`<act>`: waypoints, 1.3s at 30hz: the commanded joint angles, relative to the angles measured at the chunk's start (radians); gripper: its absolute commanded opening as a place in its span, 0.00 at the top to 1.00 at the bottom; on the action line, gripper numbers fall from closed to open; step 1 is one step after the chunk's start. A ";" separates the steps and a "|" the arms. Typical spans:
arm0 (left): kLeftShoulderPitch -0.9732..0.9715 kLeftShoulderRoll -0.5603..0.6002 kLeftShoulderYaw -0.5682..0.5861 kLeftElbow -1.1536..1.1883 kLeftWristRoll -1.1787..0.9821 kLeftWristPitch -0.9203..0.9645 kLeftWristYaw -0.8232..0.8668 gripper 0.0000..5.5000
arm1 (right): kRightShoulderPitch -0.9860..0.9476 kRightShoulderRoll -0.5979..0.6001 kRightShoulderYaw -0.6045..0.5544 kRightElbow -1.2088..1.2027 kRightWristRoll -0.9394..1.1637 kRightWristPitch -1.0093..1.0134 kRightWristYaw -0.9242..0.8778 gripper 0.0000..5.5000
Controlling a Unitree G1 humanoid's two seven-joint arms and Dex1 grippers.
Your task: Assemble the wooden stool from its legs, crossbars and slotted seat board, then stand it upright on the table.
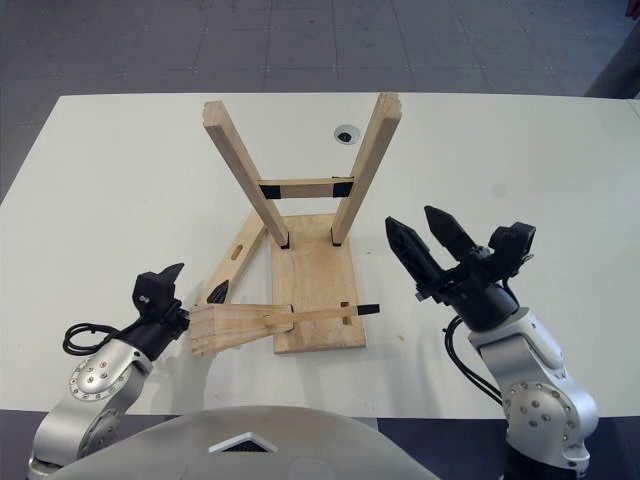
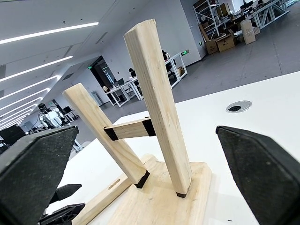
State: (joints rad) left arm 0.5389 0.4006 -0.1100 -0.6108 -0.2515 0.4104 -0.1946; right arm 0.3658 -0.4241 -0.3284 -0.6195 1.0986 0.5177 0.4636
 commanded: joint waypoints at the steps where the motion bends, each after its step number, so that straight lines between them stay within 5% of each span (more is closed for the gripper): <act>1: -0.013 -0.005 0.000 0.031 0.031 0.016 -0.006 0.16 | 0.004 0.002 0.004 -0.021 0.014 0.007 -0.014 0.00; 17: -0.050 0.019 -0.005 0.164 0.039 0.111 -0.121 0.16 | -0.003 0.012 0.032 -0.041 0.019 0.004 -0.048 0.00; 34: -0.050 0.015 0.014 0.218 0.037 0.056 -0.152 0.62 | -0.010 0.008 0.023 -0.050 0.031 0.000 -0.061 0.00; 39: -0.132 -0.062 0.172 0.228 -0.099 0.001 -0.140 0.62 | -0.052 0.011 0.003 -0.034 0.034 -0.014 -0.094 0.00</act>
State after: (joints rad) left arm 0.4489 0.3775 -0.0329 -0.4024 -0.2822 0.4109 -0.3602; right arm 0.3507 -0.4125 -0.3048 -0.6573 1.1240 0.5161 0.3955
